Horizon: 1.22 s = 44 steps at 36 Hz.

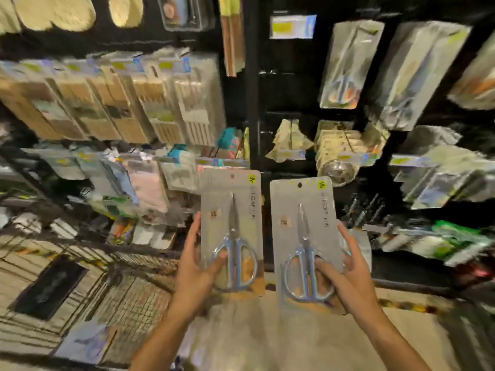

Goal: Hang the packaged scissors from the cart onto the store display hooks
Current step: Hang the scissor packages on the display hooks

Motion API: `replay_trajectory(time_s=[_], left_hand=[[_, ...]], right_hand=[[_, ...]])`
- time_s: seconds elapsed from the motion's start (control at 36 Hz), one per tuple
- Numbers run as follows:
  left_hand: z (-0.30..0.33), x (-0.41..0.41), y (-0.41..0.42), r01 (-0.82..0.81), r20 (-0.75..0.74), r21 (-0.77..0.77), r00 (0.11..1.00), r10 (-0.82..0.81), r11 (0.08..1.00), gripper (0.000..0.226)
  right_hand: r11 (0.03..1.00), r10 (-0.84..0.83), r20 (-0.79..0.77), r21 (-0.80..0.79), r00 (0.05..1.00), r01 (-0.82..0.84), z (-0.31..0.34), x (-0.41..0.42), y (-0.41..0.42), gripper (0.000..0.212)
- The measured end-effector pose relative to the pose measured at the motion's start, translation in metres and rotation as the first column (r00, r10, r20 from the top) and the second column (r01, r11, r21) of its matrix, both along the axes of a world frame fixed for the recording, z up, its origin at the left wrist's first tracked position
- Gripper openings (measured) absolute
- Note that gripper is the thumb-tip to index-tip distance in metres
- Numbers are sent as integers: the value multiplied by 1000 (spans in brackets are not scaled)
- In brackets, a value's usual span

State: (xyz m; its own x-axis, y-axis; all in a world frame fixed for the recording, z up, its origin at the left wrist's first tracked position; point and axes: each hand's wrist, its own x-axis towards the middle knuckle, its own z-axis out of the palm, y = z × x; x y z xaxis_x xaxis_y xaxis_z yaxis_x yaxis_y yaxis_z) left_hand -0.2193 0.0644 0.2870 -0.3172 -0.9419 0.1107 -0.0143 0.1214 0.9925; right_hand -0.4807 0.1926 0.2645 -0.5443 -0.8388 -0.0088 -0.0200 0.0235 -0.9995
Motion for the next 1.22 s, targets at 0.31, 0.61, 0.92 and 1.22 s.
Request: replay_trajectory(time_s=[0.31, 0.61, 0.92, 1.22], left_hand=[[47, -118, 19, 142, -14, -91, 989, -144, 986, 84], [89, -165, -24, 172, -66, -163, 981, -184, 972, 89], [126, -205, -81, 170, -119, -210, 973, -198, 963, 90], [139, -222, -132, 135, -93, -261, 982, -165, 956, 88]], right_hand=[[964, -243, -96, -137, 965, 229, 50, -102, 48, 75], [943, -275, -163, -236, 948, 233, 91, -151, 15, 73], [929, -283, -216, -304, 935, 211, 137, -191, -40, 73], [922, -245, -149, -342, 958, 183, 134, -215, -106, 78]])
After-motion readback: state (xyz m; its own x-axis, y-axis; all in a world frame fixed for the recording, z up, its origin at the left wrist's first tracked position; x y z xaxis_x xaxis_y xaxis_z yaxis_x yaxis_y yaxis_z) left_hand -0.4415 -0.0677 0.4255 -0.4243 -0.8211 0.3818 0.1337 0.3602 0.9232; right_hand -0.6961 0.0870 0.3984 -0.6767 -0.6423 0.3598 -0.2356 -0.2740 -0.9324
